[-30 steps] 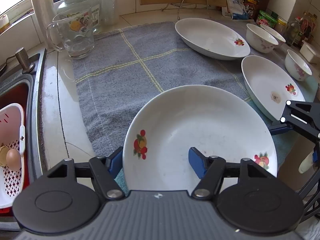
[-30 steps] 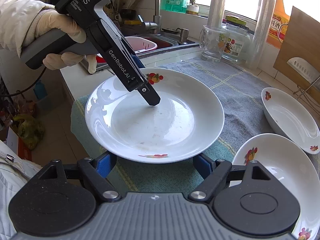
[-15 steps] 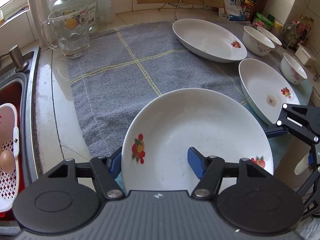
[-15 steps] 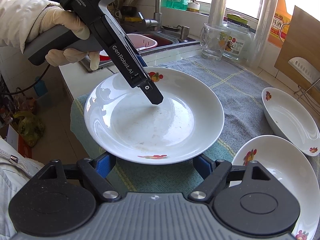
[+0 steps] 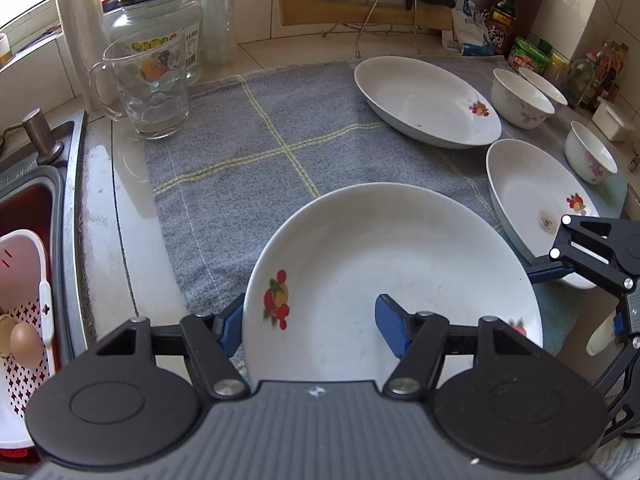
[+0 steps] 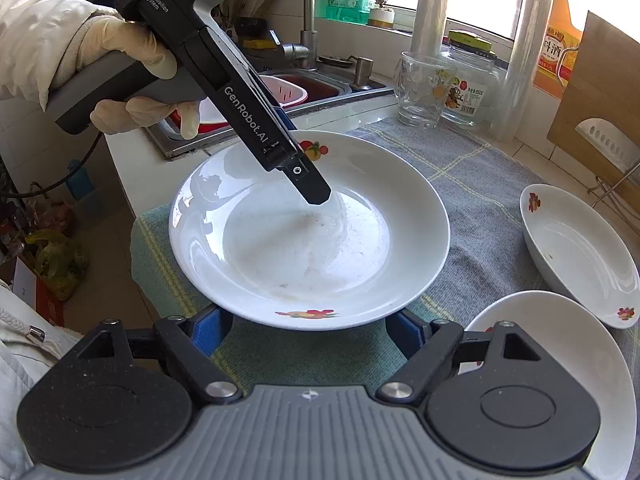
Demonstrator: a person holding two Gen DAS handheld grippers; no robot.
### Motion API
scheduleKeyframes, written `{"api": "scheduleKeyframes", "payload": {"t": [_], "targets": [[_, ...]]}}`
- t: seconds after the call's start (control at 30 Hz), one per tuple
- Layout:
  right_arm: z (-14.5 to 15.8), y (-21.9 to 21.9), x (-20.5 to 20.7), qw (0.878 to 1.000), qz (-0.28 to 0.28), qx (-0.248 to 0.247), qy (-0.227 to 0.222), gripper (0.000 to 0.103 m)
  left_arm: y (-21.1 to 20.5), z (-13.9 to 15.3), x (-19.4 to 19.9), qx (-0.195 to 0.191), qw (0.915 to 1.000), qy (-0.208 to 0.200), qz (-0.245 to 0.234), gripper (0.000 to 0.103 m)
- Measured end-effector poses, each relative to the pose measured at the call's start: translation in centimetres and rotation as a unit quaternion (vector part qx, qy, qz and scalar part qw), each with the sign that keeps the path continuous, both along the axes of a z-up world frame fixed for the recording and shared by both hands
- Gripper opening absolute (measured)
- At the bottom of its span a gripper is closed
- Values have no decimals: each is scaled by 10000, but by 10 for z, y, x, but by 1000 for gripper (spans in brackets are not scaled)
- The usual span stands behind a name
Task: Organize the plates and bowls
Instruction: 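Lift the white plate with the left tool and carry it toward the sink, then lower the white plate onto the towel by the sink, open left tool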
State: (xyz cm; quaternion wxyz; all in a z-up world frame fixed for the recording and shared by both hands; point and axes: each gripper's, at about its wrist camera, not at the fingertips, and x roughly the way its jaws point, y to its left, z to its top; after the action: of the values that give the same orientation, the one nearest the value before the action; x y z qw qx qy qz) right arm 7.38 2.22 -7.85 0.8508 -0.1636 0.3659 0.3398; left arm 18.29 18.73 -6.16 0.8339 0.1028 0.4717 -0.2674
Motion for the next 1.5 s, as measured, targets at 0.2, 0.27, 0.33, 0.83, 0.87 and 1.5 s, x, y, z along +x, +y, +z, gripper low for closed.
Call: {"api": "scheduleKeyframes", "payload": {"t": [0.2, 0.27, 0.33, 0.83, 0.87, 1.5], "targets": [[6, 5, 21, 9999, -78, -23, -76, 87, 2, 6, 21, -48, 9999, -112, -52, 65], [8, 6, 29, 9999, -122, -30, -111, 87, 3, 8, 29, -58, 9998, -156, -92, 65], [9, 9, 38, 9997, -180, -38, -142, 87, 3, 10, 41, -77, 9997, -200, -138, 65], [6, 20, 93, 9974, -677, -153, -211, 87, 1, 8, 104, -86, 9977, -408, -542, 66], [6, 20, 95, 9972, -694, -163, -209, 87, 0, 7, 107, -85, 9975, -408, -563, 65], [-4, 26, 112, 9952, -957, -224, -13, 87, 4, -13, 125, -196, 9982, -290, -489, 66]]}}
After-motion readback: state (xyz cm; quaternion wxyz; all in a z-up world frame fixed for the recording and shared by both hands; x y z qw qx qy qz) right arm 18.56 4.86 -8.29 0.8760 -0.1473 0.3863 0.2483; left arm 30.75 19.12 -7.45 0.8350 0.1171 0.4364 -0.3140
